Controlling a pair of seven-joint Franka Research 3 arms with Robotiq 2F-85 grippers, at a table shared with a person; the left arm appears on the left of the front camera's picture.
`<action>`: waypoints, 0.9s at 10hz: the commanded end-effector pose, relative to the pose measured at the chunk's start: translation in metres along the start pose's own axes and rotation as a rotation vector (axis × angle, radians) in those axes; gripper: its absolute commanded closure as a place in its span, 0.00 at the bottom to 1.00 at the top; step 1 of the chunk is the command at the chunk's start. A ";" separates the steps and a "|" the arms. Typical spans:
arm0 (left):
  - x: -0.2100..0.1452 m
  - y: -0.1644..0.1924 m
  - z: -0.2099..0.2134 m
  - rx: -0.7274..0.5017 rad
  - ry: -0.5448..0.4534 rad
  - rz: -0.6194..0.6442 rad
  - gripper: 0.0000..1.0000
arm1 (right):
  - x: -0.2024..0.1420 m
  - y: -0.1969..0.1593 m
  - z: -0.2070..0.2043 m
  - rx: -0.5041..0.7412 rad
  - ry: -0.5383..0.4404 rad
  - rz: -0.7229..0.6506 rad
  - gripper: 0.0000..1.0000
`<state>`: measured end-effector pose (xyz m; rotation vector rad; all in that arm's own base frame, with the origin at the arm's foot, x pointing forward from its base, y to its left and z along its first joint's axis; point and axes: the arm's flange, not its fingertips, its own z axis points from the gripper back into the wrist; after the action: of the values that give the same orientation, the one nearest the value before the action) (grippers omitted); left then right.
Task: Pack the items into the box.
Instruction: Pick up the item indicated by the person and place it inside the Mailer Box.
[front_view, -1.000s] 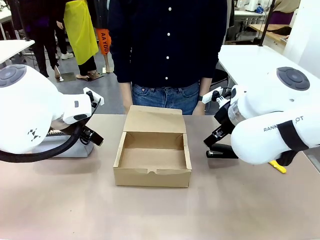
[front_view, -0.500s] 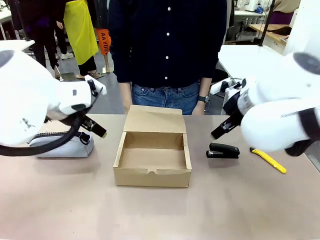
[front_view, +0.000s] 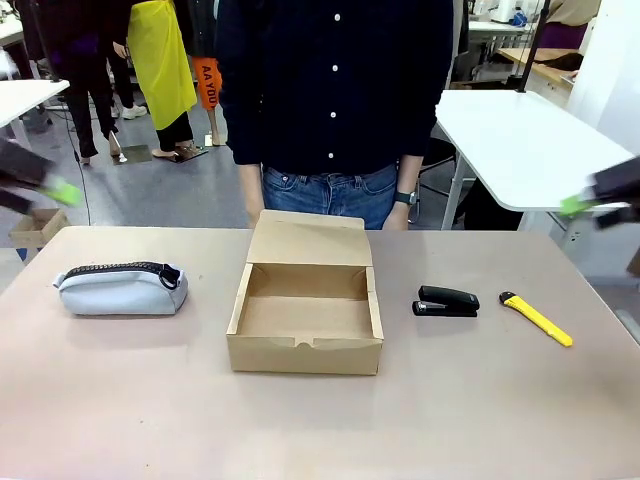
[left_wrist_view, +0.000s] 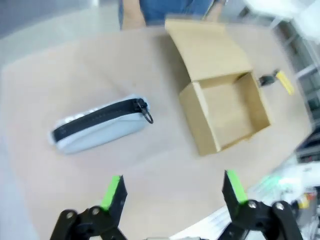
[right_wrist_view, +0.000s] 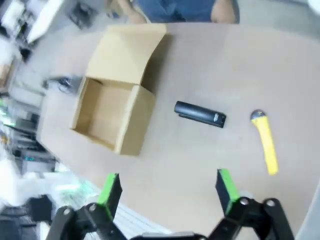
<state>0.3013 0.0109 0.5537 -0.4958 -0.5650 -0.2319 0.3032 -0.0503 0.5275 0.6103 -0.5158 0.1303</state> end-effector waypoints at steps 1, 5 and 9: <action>-0.088 0.109 0.033 -0.216 -0.251 0.283 0.00 | -0.057 -0.084 0.044 0.250 -0.184 -0.242 0.00; -0.159 0.247 0.019 -0.438 -0.455 0.597 0.00 | -0.147 -0.212 0.049 0.510 -0.334 -0.581 0.00; -0.177 0.271 0.047 -0.397 -0.460 0.656 0.00 | -0.164 -0.226 0.071 0.475 -0.356 -0.630 0.00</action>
<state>0.2381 0.2780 0.3717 -1.1238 -0.7639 0.4217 0.1930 -0.2751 0.3558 1.2616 -0.5950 -0.5171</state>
